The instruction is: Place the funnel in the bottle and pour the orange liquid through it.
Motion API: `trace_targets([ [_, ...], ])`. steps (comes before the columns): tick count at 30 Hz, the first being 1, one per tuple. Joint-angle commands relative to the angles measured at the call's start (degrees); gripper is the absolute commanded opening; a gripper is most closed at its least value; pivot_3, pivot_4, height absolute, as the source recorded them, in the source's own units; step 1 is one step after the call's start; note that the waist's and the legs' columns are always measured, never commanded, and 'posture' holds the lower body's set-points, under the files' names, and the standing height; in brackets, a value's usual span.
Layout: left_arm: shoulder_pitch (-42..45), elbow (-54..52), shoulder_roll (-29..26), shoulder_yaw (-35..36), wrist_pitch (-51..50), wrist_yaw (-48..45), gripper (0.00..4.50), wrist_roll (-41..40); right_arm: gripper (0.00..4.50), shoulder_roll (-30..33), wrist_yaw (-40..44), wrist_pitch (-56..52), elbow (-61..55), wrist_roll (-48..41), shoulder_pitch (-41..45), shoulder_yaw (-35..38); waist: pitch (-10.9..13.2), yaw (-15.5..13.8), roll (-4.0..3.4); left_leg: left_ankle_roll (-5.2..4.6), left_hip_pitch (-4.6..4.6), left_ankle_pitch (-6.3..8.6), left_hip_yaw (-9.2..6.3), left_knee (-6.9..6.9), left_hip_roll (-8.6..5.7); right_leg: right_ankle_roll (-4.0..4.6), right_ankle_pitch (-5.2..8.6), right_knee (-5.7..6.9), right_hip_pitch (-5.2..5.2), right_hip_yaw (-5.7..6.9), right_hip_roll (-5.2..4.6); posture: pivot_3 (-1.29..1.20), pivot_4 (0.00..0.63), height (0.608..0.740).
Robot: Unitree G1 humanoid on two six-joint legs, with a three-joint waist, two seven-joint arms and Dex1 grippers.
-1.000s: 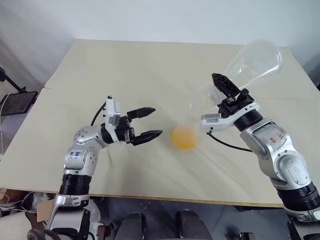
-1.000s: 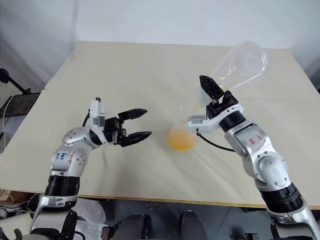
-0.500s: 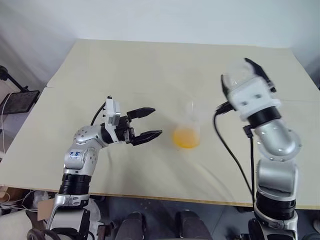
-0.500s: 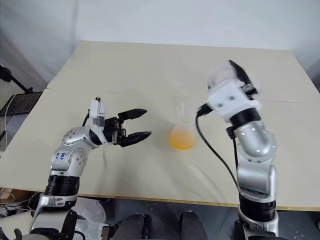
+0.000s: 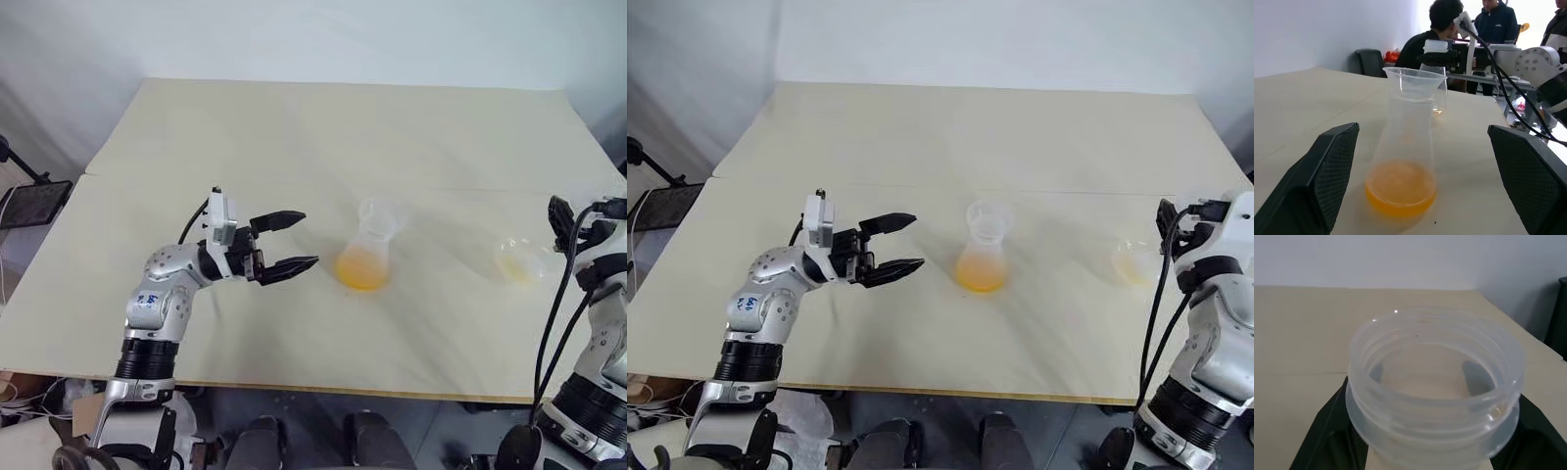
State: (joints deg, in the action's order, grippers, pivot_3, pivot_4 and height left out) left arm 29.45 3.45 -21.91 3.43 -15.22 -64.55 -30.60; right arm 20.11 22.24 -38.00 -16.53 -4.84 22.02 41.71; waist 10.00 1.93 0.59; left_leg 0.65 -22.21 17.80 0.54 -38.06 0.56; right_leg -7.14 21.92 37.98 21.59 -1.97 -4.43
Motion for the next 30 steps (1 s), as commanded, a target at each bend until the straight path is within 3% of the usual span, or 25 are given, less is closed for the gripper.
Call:
trace_targets([
  [1,0.52,-0.48,-0.54,0.57,0.55,-0.38,4.5,-0.99,2.49,2.24,-5.43,4.54,3.03,-1.6,-0.29,4.19,0.0,-0.19,0.0,0.0,0.01,0.0,0.0,0.0,0.0,0.0,0.0,0.02,0.0,0.0,0.0,0.0,0.15,0.74],
  [5,0.36,-0.97,-0.45,0.61,0.36,0.0,4.5,-1.15,2.49,1.91,-6.93,6.7,4.81,-8.01,-0.6,7.65,0.0,-0.24,-0.01,-0.01,0.0,0.0,0.0,-0.01,-0.02,0.0,0.0,-0.01,-0.01,-0.01,-0.02,0.0,0.15,0.74],
  [6,0.34,-1.02,-0.44,0.65,0.32,0.13,4.5,-1.19,3.2,2.06,-7.31,7.0,4.74,-8.79,-1.11,7.87,0.0,-0.24,-0.01,-0.01,0.0,0.0,0.01,-0.01,-0.02,0.0,0.0,-0.01,-0.01,-0.01,-0.02,0.0,0.15,0.74],
  [10,0.45,-0.85,-0.54,0.73,0.08,0.2,4.5,-1.3,4.37,2.54,-6.89,8.08,3.03,-12.68,-3.29,7.58,0.0,-0.25,-0.01,-0.01,0.0,0.0,0.0,0.0,0.01,0.0,0.0,0.0,-0.02,-0.01,-0.01,0.0,0.15,0.74],
  [11,0.49,-0.82,-0.56,0.74,0.05,0.21,4.5,-1.29,4.44,2.99,-7.34,8.09,2.56,-13.01,-3.93,7.25,0.0,-0.23,-0.01,-0.01,0.0,0.0,0.0,0.0,0.02,0.0,0.0,0.0,-0.02,-0.02,0.0,0.0,0.15,0.74],
  [23,1.29,0.68,-1.01,0.55,-0.36,-0.38,4.5,-1.16,4.44,10.06,-6.67,8.25,-3.72,-24.87,-8.08,11.01,0.0,-0.36,-0.01,-0.02,0.0,0.0,0.0,0.0,0.01,-0.01,0.0,-0.08,-0.07,-0.06,-0.01,0.0,0.15,0.74],
  [30,1.92,2.55,-0.82,0.35,0.22,-1.28,4.5,-0.76,4.44,13.23,-7.68,12.96,-4.53,-26.93,-7.14,11.89,0.0,-0.32,0.0,-0.02,0.0,0.0,0.0,0.0,0.02,0.0,0.0,-0.13,-0.08,-0.08,0.0,0.0,0.15,0.74],
])
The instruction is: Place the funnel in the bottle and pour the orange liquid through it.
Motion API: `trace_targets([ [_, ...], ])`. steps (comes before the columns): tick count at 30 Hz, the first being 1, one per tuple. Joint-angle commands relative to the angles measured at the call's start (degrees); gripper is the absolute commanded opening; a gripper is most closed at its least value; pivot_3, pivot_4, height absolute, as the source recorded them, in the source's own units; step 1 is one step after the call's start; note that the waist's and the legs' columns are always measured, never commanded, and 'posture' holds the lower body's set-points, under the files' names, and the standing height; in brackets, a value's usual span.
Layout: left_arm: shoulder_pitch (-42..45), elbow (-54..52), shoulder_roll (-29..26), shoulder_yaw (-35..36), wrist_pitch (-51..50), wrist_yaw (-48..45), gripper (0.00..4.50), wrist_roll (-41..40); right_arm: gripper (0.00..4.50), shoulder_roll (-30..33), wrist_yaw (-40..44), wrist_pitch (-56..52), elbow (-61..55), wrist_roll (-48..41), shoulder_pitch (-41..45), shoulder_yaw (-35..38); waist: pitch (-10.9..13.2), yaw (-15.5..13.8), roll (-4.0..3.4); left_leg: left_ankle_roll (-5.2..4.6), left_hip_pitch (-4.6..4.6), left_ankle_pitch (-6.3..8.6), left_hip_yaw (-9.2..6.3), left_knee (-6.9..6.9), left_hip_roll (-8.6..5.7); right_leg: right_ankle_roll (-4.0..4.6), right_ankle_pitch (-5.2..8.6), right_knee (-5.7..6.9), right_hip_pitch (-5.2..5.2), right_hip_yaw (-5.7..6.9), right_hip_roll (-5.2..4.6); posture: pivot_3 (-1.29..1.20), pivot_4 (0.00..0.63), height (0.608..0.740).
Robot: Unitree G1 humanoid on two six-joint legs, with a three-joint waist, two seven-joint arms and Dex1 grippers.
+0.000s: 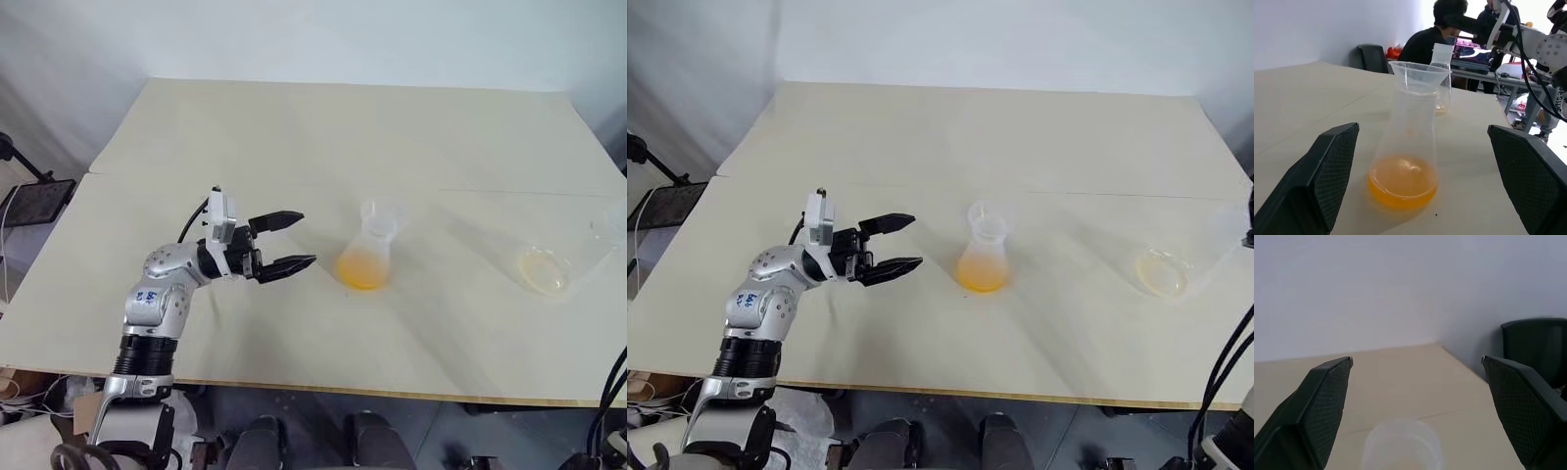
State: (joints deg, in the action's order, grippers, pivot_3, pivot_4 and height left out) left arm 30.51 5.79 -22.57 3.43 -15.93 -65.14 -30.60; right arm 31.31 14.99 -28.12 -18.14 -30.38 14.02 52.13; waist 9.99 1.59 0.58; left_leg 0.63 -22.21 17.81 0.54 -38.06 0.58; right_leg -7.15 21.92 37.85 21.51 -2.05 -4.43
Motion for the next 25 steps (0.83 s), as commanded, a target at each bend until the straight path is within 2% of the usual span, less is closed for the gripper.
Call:
trace_targets([
  [1,0.99,0.47,-0.5,0.33,1.31,-1.0,4.5,-0.41,4.44,3.39,-0.8,3.68,-3.18,-1.41,2.0,1.32,0.0,0.03,0.0,0.0,0.0,0.0,0.0,0.0,0.01,0.0,0.0,0.0,0.0,0.0,0.01,0.0,0.15,0.74],
  [5,1.05,1.05,-4.27,1.74,1.88,-2.8,4.5,0.13,4.44,11.01,11.21,-0.64,-7.16,-9.83,2.2,-6.03,0.06,0.28,-0.17,-0.03,0.01,-0.01,0.12,0.03,0.03,0.0,0.0,-0.05,0.02,-0.02,0.03,0.0,0.15,0.74],
  [8,-0.38,1.38,-7.4,1.45,3.77,-4.42,4.5,1.54,4.44,13.0,19.41,-1.36,-8.85,-11.8,-4.06,-10.92,0.0,0.07,0.06,-0.02,0.04,-0.02,-0.1,0.05,0.23,0.02,-0.01,-0.07,-0.05,-0.04,0.2,0.0,0.15,0.74],
  [12,-4.63,-0.14,-12.03,2.58,5.25,-5.02,4.5,2.84,4.44,13.08,30.19,3.62,-14.48,-10.51,-14.34,-18.31,0.04,-0.19,0.06,-0.08,-0.06,0.03,-0.23,0.04,0.04,0.03,-0.02,-0.17,-0.14,-0.11,-0.02,0.0,0.15,0.74],
  [15,-8.83,-1.7,-14.19,3.84,8.2,-4.9,4.5,3.58,4.44,10.09,36.09,8.15,-16.46,-11.95,-21.17,-19.01,0.04,-0.28,0.07,-0.18,-0.12,0.08,-0.24,0.03,-0.02,-0.04,-0.05,-0.25,-0.12,-0.07,-0.11,0.0,0.15,0.74],
  [19,-13.81,-4.41,-15.02,5.14,12.71,-2.13,4.5,5.96,4.44,10.02,49.03,19.88,-14.92,-4.62,-33.66,-19.77,0.04,-0.97,0.08,-0.19,-0.14,0.09,-0.29,0.02,-0.02,-0.06,-0.06,-0.41,-0.2,-0.02,-0.13,0.0,0.15,0.74],
  [22,-14.77,-5.14,-14.53,5.81,13.85,-0.46,4.5,5.89,4.44,8.76,52.31,24.07,-11.84,-4.31,-37.82,-18.32,0.05,-1.29,0.09,-0.3,0.02,0.15,-0.25,0.04,0.01,-0.06,-0.06,-0.89,-0.48,-0.02,-0.1,0.0,0.15,0.74],
  [25,-14.58,-5.31,-14.1,5.69,14.25,0.64,4.5,5.71,4.44,8.23,52.37,26.09,-10.14,-4.29,-38.32,-18.24,0.07,-1.24,0.11,-0.51,0.48,0.28,-0.26,0.07,0.06,-0.04,-0.05,-1.08,-0.98,-0.01,-0.12,0.0,0.15,0.74],
])
